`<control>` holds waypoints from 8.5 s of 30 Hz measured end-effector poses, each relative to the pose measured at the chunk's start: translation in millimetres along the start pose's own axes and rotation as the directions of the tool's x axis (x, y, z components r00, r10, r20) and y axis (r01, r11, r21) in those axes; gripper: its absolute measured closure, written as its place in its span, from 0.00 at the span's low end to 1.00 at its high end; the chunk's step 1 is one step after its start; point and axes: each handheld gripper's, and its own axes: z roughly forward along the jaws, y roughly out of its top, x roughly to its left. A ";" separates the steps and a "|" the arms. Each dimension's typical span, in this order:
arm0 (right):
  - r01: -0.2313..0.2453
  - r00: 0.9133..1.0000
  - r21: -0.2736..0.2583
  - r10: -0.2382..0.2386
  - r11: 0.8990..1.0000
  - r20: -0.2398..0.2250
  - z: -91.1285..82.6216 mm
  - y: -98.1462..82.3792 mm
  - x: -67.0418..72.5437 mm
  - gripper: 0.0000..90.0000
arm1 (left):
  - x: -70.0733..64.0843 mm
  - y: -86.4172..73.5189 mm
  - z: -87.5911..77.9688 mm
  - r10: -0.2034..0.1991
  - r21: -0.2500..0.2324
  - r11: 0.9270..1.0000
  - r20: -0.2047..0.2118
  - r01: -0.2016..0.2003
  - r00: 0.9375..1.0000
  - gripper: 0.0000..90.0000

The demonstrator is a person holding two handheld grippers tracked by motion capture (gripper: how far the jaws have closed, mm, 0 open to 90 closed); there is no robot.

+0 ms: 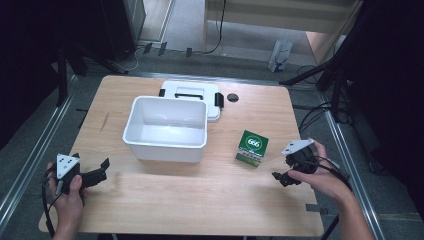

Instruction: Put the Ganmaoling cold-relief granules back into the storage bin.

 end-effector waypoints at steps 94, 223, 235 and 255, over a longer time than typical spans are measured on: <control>0.263 0.958 0.322 -0.208 0.910 -0.196 64.0 145.9 -4.7 0.18 | -0.1 0.4 1.0 0.004 0.001 1.000 0.007 -0.004 1.000 0.00; 0.598 0.796 0.190 -0.552 0.778 -0.248 89.7 308.5 106.0 0.15 | 2.0 0.4 0.6 -0.009 -0.002 1.000 0.019 0.009 1.000 0.00; 0.555 0.826 0.136 -0.523 0.821 -0.213 54.7 314.2 99.7 0.03 | 1.2 0.4 0.6 -0.008 -0.001 1.000 0.014 0.008 1.000 0.00; 0.478 0.877 0.147 -0.461 0.866 -0.136 -1.0 264.6 57.1 0.00 | 0.9 0.4 0.4 -0.001 0.001 1.000 0.012 0.001 1.000 0.00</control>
